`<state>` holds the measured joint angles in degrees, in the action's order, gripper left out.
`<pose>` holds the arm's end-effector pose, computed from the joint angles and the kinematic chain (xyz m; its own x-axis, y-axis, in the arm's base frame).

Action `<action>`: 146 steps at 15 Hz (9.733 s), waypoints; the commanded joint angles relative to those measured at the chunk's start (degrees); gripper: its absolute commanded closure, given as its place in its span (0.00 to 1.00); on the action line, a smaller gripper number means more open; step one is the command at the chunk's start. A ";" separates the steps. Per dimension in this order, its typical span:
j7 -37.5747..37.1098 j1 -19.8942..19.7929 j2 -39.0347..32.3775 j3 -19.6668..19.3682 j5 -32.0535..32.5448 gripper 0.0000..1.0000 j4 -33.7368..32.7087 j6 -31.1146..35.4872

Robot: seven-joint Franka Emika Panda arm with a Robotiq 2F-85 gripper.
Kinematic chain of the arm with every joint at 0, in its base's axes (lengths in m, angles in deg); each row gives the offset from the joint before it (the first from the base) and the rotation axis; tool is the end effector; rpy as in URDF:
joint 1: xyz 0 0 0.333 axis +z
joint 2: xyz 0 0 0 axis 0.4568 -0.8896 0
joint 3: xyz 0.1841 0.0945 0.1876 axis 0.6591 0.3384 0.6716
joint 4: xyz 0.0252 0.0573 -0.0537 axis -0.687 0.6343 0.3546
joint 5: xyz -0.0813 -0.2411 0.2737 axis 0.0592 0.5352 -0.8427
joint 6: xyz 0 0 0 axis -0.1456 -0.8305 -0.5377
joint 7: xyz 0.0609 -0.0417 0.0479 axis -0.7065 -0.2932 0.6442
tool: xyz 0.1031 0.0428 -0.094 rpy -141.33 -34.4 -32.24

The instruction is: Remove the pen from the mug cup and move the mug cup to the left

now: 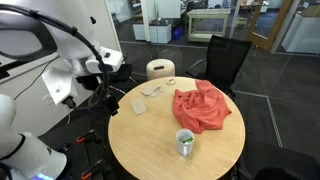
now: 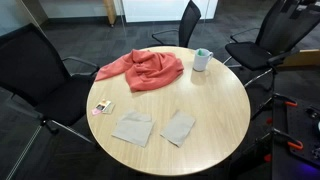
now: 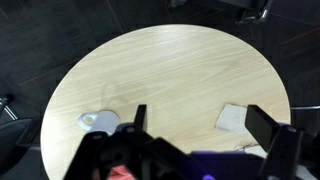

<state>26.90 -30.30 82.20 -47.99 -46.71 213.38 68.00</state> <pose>0.3452 -0.1471 0.4106 0.9786 0.2008 0.0453 0.2043 -0.9744 -0.0940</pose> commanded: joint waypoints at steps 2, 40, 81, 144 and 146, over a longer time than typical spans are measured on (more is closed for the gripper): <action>0.46 -0.95 -0.20 0.83 -0.54 0.00 -0.08 -0.07; -28.87 -6.87 -37.38 5.07 -12.00 0.00 -13.52 35.60; -37.75 -7.93 -66.79 7.45 -12.22 0.55 -34.55 38.14; -46.66 6.24 -58.03 -5.00 -1.83 0.97 -20.05 57.87; -48.54 8.77 -55.54 -7.66 0.86 0.97 -18.45 58.04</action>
<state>-18.28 -25.18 21.36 -52.02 -49.79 190.25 124.43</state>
